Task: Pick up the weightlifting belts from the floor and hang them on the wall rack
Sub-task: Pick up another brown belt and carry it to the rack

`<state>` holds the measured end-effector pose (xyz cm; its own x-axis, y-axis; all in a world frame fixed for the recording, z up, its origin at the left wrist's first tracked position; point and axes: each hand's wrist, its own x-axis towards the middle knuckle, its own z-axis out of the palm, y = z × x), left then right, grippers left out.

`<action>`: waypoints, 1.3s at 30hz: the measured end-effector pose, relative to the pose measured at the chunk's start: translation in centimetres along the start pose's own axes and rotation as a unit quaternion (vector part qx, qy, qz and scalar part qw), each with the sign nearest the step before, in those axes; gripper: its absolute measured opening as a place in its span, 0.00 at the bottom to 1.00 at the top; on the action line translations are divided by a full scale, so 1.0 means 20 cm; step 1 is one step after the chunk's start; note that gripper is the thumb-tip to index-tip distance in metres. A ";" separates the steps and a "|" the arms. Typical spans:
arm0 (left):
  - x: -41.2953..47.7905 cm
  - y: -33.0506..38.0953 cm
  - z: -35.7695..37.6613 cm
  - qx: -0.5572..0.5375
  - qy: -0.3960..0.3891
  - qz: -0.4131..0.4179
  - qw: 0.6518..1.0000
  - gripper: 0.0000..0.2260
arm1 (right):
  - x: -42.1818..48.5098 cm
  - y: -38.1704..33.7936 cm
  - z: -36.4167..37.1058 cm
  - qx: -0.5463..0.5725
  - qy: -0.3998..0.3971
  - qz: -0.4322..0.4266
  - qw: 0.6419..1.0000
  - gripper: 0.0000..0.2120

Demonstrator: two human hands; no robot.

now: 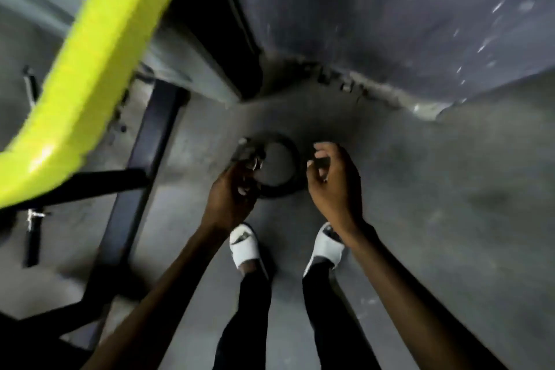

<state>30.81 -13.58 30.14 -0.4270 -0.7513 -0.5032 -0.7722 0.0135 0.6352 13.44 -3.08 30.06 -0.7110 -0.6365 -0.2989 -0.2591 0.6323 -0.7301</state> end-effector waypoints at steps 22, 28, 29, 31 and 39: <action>0.43 -1.22 0.92 -0.086 -0.080 -0.169 0.979 0.10 | 0.28 1.12 1.20 -0.338 -0.162 -0.135 0.917 0.09; 0.18 -0.82 0.59 -0.128 -0.159 -0.186 0.961 0.20 | 0.13 0.60 0.91 -0.135 -0.068 -0.054 0.987 0.08; 0.13 -0.74 0.53 -0.117 -0.156 -0.187 0.963 0.23 | 0.10 0.49 0.84 -0.099 -0.057 -0.030 0.993 0.09; 0.05 -0.60 0.40 -0.123 -0.128 -0.173 0.969 0.26 | 0.04 0.30 0.70 -0.031 -0.049 0.017 0.998 0.12; -0.42 0.10 -0.10 -0.281 -0.092 -0.038 0.954 0.13 | -0.27 -0.34 0.00 0.245 -0.004 0.156 0.957 0.14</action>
<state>33.74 -8.48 36.82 -0.4949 -0.6064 -0.6224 -0.4519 -0.4321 0.7804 19.09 -3.98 36.70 -0.6984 -0.4557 -0.5519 0.3036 0.5096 -0.8050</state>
